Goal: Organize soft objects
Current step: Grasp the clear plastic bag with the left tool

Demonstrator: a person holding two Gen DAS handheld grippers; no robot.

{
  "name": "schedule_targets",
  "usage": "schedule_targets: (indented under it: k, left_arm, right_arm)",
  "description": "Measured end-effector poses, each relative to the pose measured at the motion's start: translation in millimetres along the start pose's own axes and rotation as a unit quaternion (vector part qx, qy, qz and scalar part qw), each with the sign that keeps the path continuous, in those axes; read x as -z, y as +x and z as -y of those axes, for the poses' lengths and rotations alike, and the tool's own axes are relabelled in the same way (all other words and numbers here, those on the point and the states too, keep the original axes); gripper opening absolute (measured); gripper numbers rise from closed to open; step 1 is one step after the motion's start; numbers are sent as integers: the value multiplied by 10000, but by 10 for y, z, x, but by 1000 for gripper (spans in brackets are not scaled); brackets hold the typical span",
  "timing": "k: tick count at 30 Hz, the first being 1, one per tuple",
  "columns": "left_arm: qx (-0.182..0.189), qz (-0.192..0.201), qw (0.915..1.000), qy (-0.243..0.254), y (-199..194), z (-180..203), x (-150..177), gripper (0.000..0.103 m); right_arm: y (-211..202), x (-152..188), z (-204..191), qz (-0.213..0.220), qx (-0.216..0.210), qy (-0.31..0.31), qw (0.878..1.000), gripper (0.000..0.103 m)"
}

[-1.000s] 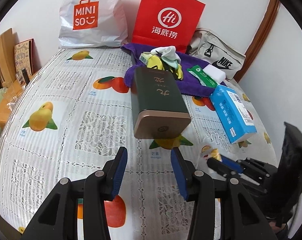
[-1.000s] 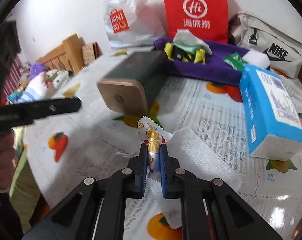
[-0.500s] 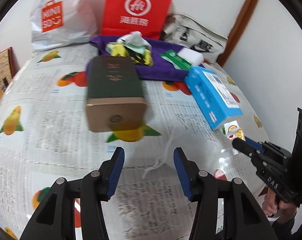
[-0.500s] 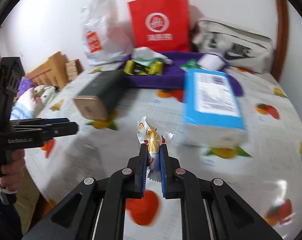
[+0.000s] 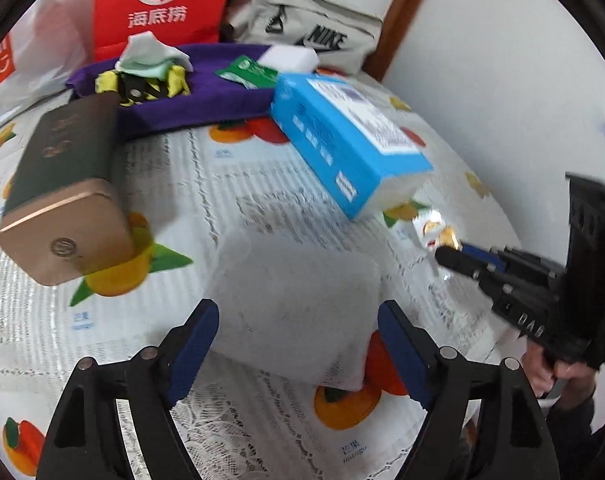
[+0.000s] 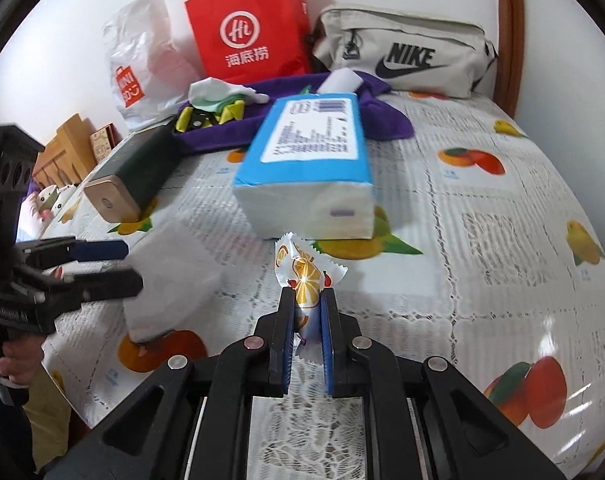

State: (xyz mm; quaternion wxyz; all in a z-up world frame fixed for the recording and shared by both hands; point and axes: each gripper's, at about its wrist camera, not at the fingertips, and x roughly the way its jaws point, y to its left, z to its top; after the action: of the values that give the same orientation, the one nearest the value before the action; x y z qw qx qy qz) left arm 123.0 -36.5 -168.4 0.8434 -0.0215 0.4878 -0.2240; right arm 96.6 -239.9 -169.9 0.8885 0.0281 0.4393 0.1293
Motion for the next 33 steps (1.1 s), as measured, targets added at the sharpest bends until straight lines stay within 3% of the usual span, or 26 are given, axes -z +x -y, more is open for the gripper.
schedule_targets:
  k: [4,10,15,18,21,23,26,29,33]
  left_arm:
    - [-197,0,9995,243,84,57,47,84]
    - [-363,25,9975,603,164,169,70,99]
    - [-812,74,9932,836,218,223,87,98]
    - [-1020,156,9914,809,189,200,92,84]
    - [-1100,239,9911,713,122,130,97,62]
    - [-1117,258,9917,587,63,46,96,43]
    - [-1013,251,9939,346,-14,-91,106,24]
    - [-909,235,9955,95,-73,-200,131,15]
    - [-967,276,9948,-143,-187,-280,200,13]
  right_arm:
    - [40,7,38,-33,4,33,10000,12]
    - [117,28,43,-113,-66,81,9999,13]
    - [145,16,34,-108,-94,59,9999,13]
    - [146,20,35,-116,-100,64,9999,13]
    - [160,27,35,-118,-99,58,9999,13]
    - [162,31,20,-114,-108,49,9999,13]
    - [162,37,-14,-113,-135,22,9998,13]
    - [149,39,-50,-103,-174,5,9998,13]
    - [133,50,-95,-100,-194,-26,9998,13]
